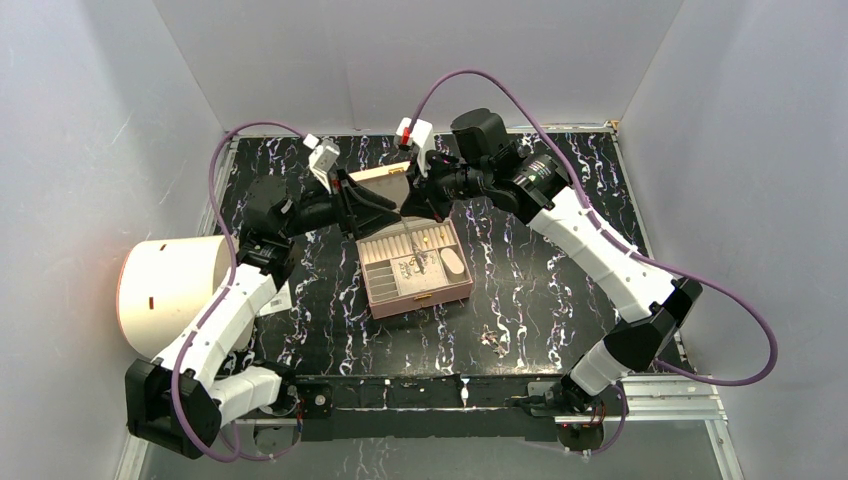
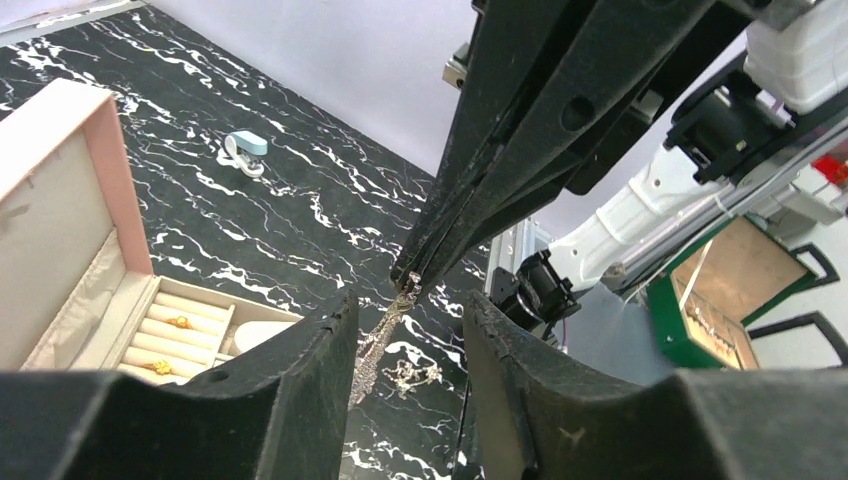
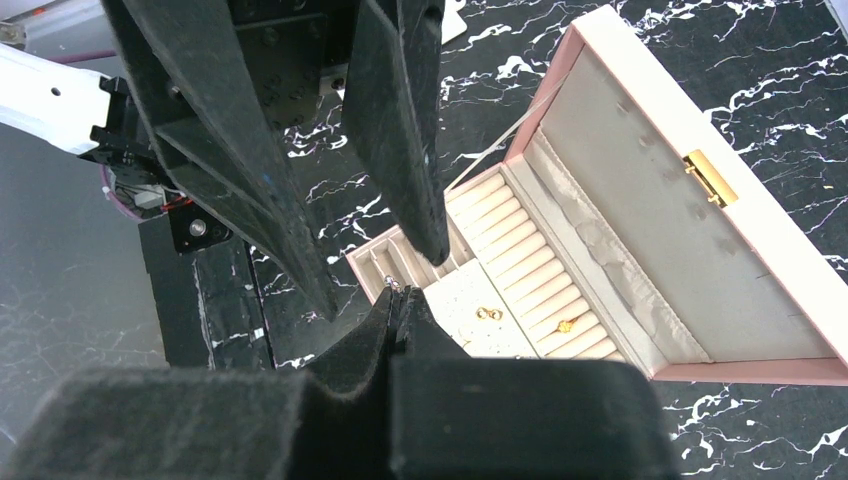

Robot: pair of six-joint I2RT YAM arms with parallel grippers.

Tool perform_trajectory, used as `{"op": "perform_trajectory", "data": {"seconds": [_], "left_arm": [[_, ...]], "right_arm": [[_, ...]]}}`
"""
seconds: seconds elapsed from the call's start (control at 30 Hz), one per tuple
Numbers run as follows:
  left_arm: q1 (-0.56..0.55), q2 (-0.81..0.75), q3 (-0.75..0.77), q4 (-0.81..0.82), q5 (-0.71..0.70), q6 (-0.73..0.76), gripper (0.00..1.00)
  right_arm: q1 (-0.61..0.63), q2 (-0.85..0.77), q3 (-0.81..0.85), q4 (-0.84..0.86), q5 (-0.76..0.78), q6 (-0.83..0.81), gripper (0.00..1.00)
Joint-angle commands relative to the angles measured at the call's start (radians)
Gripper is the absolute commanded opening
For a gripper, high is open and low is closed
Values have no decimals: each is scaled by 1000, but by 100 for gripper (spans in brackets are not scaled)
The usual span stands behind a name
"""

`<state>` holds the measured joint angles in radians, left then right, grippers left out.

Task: Organize the mixed jewelry
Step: Place the jewelry in the jewelry box.

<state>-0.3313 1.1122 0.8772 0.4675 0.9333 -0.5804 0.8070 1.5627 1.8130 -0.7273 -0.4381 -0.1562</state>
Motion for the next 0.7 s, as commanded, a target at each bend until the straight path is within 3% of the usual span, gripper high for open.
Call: {"op": "perform_trajectory", "data": {"seconds": [0.0, 0.37, 0.57, 0.67], "left_arm": [[-18, 10, -9, 36, 64, 73, 37], [-37, 18, -32, 27, 24, 104, 31], [-41, 13, -27, -2, -9, 143, 14], [-41, 4, 1, -124, -29, 219, 4]], "right_arm": [[-1, 3, 58, 6, -11, 11, 0], [0, -9, 45, 15, -10, 23, 0], [0, -9, 41, 22, -6, 29, 0], [0, -9, 41, 20, 5, 29, 0]]}}
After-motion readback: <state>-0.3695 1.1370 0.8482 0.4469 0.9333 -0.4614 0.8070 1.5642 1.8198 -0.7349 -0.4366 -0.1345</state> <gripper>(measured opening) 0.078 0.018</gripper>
